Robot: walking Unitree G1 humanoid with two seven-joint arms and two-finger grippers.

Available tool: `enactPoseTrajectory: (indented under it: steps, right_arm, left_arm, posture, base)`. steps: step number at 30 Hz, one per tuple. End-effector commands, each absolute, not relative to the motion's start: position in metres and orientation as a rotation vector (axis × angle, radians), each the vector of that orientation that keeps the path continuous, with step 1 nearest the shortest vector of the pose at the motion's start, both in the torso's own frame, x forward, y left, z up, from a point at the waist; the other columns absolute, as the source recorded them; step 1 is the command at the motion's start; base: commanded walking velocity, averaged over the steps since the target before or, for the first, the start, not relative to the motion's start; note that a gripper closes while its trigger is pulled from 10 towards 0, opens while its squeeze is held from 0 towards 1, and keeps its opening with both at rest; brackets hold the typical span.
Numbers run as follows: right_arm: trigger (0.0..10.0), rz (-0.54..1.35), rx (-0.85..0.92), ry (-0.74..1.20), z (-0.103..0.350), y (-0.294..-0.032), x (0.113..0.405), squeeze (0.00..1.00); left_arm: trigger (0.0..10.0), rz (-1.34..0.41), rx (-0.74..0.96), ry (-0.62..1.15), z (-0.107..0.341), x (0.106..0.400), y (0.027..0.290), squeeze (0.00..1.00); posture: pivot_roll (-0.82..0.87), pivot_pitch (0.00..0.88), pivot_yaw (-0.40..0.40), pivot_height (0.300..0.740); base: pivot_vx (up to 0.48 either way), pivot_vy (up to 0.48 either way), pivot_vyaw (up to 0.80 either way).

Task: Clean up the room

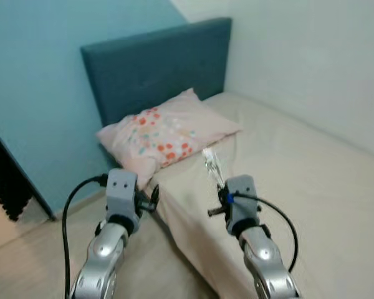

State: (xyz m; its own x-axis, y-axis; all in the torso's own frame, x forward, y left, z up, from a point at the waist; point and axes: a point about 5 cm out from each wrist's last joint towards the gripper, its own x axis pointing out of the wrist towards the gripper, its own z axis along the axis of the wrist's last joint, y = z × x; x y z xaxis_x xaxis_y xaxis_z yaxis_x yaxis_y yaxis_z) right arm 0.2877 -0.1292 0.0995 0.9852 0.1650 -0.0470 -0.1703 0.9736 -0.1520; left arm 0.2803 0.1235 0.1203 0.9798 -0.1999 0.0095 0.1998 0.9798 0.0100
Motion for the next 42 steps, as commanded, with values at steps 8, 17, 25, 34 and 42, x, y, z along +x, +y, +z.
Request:
enactPoseTrajectory:
  steps: [8, 17, 25, 34, 42]
  right_arm:
    - [10.0, 0.186, -0.141, 0.04, 0.097, -0.1232, 0.2884, 0.0]
    - [10.0, 0.176, -0.135, 0.045, 0.0961, -0.1221, 0.2908, 0.0]
    - [10.0, 0.158, -0.128, 0.052, 0.0935, -0.1236, 0.2908, 0.0]
    - [10.0, 0.17, -0.132, 0.066, 0.0896, -0.1242, 0.2866, 0.0]
    - [10.0, 0.162, -0.132, 0.069, 0.0891, -0.1267, 0.2858, 0.0]
  left_arm:
    - [10.0, -0.174, 0.026, -0.002, 0.1172, 0.2804, 0.1276, 0.0]
    - [10.0, -0.106, 0.034, 0.033, 0.111, 0.2836, 0.1323, 0.0]
    - [10.0, -0.096, 0.042, 0.035, 0.1117, 0.2864, 0.1342, 0.0]
    - [10.0, -0.103, 0.014, 0.044, 0.1112, 0.2873, 0.1292, 0.0]
    - [10.0, -0.107, 0.023, 0.068, 0.1085, 0.2871, 0.127, 0.0]
  posture:
    - [0.04, 0.027, -0.02, 0.74]
    - [0.03, 0.031, -0.016, 0.74]
    - [0.05, 0.03, -0.011, 0.74]
    - [0.05, 0.035, -0.019, 0.74]
    - [0.04, 0.039, -0.016, 0.74]
  base:
    - [0.0, 0.0, 0.8]
    - [0.0, 0.0, 0.8]
    - [0.0, 0.0, 0.8]
    - [0.0, 0.0, 0.8]
    - [0.0, 0.0, 0.8]
